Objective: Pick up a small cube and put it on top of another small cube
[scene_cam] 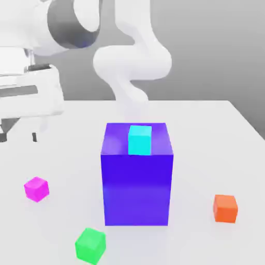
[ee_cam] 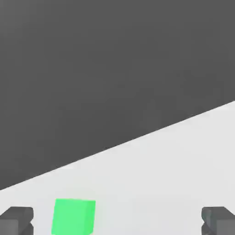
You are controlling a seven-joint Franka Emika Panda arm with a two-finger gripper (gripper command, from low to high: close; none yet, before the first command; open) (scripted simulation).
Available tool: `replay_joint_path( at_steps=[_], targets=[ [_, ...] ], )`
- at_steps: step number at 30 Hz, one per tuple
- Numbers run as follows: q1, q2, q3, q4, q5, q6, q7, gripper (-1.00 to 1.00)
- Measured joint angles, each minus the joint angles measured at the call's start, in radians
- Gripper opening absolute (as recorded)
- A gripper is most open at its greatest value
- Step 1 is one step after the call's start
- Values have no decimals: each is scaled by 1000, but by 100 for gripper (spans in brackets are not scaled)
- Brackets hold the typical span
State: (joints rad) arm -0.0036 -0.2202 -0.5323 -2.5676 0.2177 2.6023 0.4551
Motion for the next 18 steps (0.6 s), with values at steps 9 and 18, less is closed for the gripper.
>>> replay_joint_path(
  at_steps=[9, 18],
  targets=[
    [-31, 163, -65, -77, 43, 90, -81, 0],
    [-96, 281, -101, -158, 26, 187, -118, 0]
  ],
)
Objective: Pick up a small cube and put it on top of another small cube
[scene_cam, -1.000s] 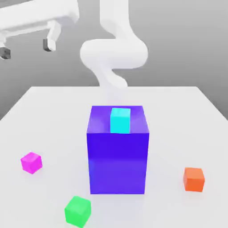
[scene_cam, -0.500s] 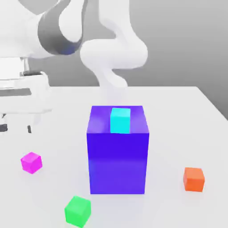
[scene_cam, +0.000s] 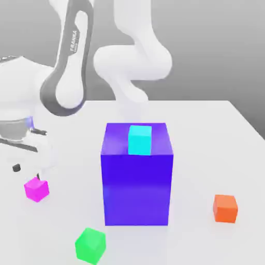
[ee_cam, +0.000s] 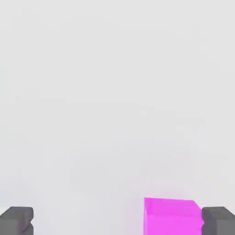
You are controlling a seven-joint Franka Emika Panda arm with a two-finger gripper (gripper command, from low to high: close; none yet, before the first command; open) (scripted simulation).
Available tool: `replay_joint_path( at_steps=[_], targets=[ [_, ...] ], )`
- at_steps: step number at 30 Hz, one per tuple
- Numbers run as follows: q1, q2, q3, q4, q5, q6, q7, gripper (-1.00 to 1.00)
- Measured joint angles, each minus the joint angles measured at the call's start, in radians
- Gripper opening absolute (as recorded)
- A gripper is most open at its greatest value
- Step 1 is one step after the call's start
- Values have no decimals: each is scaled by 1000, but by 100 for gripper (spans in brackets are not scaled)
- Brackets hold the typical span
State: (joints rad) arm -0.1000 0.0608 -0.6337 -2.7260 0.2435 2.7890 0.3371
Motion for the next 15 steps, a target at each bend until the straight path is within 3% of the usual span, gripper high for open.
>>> replay_joint_path(
  at_steps=[4, 8, 15],
  targets=[
    [-19, 37, -21, -32, -19, 44, -7, 0],
    [-78, 105, 65, -12, 131, 85, -117, 0],
    [-262, 256, 305, 36, 389, 176, -316, 0]
  ],
)
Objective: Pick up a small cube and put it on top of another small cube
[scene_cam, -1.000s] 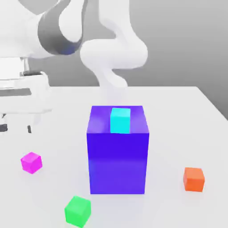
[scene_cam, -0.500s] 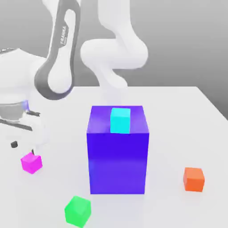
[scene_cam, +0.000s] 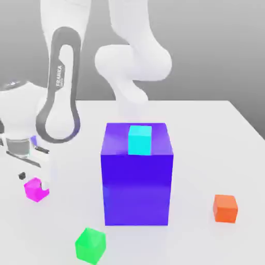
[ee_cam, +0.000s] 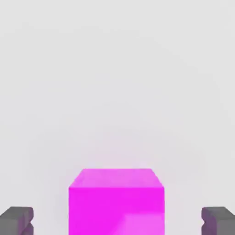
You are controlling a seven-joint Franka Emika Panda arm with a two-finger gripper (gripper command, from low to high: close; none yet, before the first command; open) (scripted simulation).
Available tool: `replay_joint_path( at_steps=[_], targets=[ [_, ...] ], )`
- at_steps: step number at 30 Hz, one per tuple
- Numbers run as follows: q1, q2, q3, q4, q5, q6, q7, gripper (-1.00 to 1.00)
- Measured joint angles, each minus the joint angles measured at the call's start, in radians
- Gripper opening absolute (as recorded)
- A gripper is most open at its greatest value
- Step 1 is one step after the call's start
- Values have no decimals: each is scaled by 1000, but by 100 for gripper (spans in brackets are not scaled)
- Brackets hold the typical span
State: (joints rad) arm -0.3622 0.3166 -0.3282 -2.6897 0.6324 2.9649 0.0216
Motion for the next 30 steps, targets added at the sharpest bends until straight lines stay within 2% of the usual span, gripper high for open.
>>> replay_joint_path(
  at_steps=[1, 7, 9, 13, 20, 30],
  targets=[
    [-29, 23, 34, 6, 26, 16, -23, -100],
    [-43, 34, 52, 9, 38, 23, -32, -100],
    [-19, 12, 22, 3, 12, 7, -10, -100],
    [70, -74, -96, -23, -118, -44, 94, -100],
    [171, -212, -263, -72, -426, -121, 316, -100],
    [169, -223, -188, -41, -485, -162, -60, -100]
  ],
)
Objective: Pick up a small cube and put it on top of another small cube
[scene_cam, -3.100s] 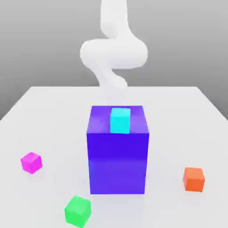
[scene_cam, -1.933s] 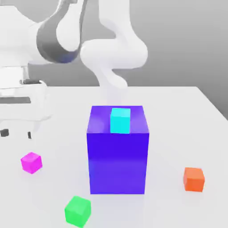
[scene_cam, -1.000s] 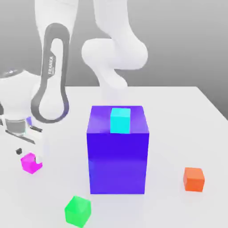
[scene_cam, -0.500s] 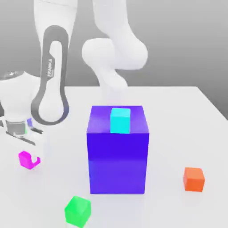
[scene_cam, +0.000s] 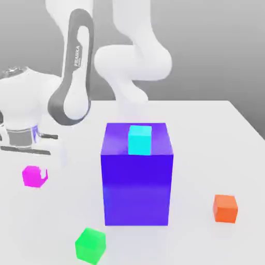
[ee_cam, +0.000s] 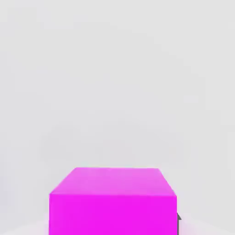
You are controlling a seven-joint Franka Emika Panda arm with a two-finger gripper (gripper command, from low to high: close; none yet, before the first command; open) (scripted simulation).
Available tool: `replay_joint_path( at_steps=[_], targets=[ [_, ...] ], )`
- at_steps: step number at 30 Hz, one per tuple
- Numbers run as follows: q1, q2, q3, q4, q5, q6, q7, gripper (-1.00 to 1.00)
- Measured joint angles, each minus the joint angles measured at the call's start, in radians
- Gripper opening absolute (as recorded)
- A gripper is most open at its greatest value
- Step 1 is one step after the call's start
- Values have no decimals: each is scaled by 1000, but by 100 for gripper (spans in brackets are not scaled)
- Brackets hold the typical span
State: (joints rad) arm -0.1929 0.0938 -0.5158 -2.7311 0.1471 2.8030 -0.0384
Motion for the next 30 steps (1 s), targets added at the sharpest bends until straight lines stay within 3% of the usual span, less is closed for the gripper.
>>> replay_joint_path(
  at_steps=[30],
  targets=[
    [27, 7, 233, 116, -71, -104, -1297, -100]
  ],
)
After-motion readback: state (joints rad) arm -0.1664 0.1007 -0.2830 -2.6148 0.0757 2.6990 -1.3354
